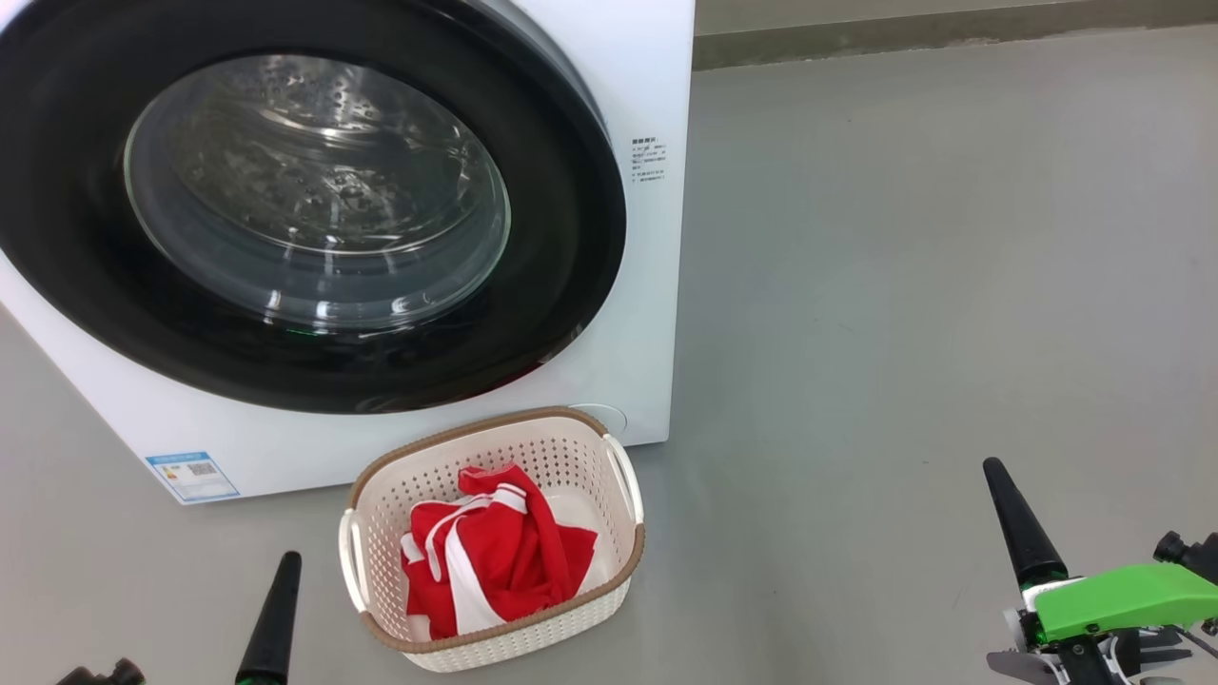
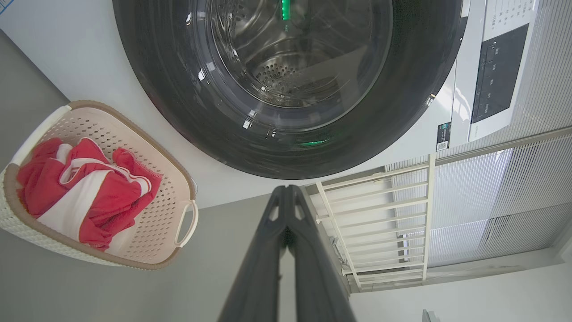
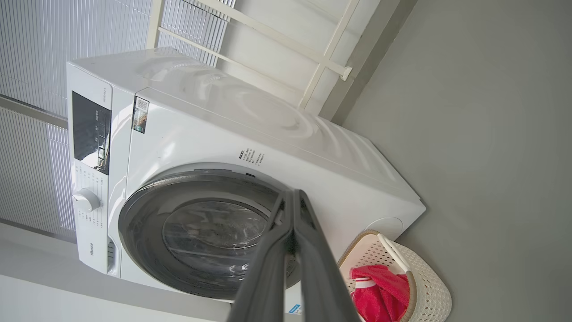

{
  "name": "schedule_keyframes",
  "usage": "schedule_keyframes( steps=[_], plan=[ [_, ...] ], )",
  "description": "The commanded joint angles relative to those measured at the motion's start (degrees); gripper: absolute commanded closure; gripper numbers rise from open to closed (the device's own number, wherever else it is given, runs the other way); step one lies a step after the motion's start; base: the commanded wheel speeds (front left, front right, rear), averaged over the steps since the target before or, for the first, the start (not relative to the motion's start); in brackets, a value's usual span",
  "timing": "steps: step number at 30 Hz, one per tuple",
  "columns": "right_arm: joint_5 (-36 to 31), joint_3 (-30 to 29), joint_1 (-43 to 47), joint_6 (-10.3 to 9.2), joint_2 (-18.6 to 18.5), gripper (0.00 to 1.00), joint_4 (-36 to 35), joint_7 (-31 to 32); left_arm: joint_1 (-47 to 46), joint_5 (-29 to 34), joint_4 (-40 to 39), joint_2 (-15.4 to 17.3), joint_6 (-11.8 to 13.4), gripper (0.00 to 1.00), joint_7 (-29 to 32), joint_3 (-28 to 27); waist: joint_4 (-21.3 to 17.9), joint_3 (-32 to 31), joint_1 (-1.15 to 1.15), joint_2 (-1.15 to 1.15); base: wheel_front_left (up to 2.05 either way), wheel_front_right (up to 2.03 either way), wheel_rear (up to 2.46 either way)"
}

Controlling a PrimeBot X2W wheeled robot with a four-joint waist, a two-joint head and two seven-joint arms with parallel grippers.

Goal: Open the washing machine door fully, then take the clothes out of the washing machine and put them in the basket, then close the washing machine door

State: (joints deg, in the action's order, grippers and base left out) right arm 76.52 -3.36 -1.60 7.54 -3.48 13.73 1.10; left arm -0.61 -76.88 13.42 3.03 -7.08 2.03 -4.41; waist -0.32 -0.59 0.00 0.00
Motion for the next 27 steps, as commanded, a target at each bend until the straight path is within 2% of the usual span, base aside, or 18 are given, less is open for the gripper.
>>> schedule_keyframes(
  steps=[1, 27],
  plan=[
    [2.1, 0.2, -2.7, -0.04, -0.6, 1.0, -1.2, 0.4, -3.1, -1.5, -1.0, 0.7, -0.3, 1.0, 0.7, -1.8, 0.0, 0.0, 0.0, 0.0, 0.0, 0.0, 0.0],
    [16.6, -2.0, -4.5, -0.05, -0.3, 1.0, 0.2, 4.4, -5.6, -15.3, 0.6, -0.1, -0.4, 1.0, 4.5, -2.1, 0.3, 0.8, 0.0, 0.0, 0.0, 0.0, 0.0]
  ],
)
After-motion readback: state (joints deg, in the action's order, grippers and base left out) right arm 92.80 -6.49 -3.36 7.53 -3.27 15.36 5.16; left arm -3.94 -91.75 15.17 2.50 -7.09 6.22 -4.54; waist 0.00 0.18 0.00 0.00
